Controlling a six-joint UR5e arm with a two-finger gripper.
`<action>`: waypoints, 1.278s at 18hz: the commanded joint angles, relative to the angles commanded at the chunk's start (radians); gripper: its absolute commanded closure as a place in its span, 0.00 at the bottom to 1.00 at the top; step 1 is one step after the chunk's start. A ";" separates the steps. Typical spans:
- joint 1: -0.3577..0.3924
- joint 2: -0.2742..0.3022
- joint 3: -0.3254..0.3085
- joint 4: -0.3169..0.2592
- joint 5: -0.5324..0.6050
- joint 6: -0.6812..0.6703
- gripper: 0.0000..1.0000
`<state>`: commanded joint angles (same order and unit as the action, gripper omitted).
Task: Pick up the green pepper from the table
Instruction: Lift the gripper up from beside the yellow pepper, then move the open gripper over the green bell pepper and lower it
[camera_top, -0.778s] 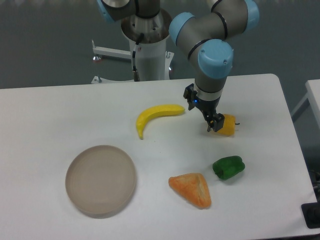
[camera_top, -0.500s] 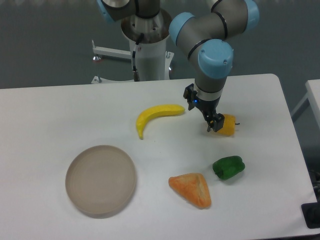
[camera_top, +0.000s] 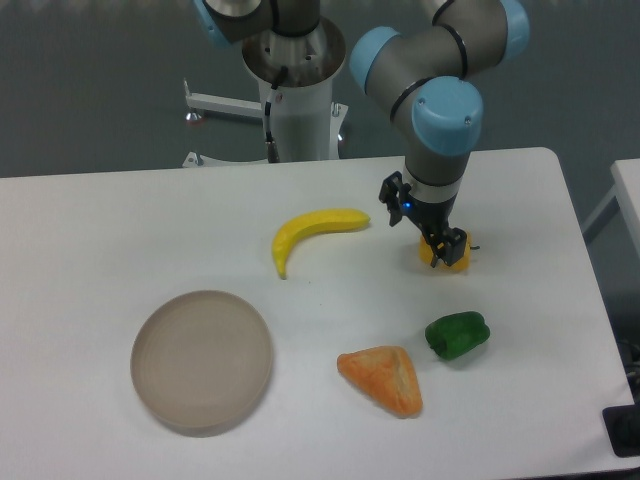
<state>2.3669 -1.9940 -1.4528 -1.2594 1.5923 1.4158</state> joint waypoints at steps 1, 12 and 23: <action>0.002 -0.023 0.020 0.000 0.000 0.006 0.00; 0.021 -0.204 0.189 0.071 -0.014 0.009 0.00; 0.021 -0.275 0.272 0.072 -0.014 0.011 0.00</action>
<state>2.3884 -2.2686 -1.1813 -1.1873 1.5785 1.4266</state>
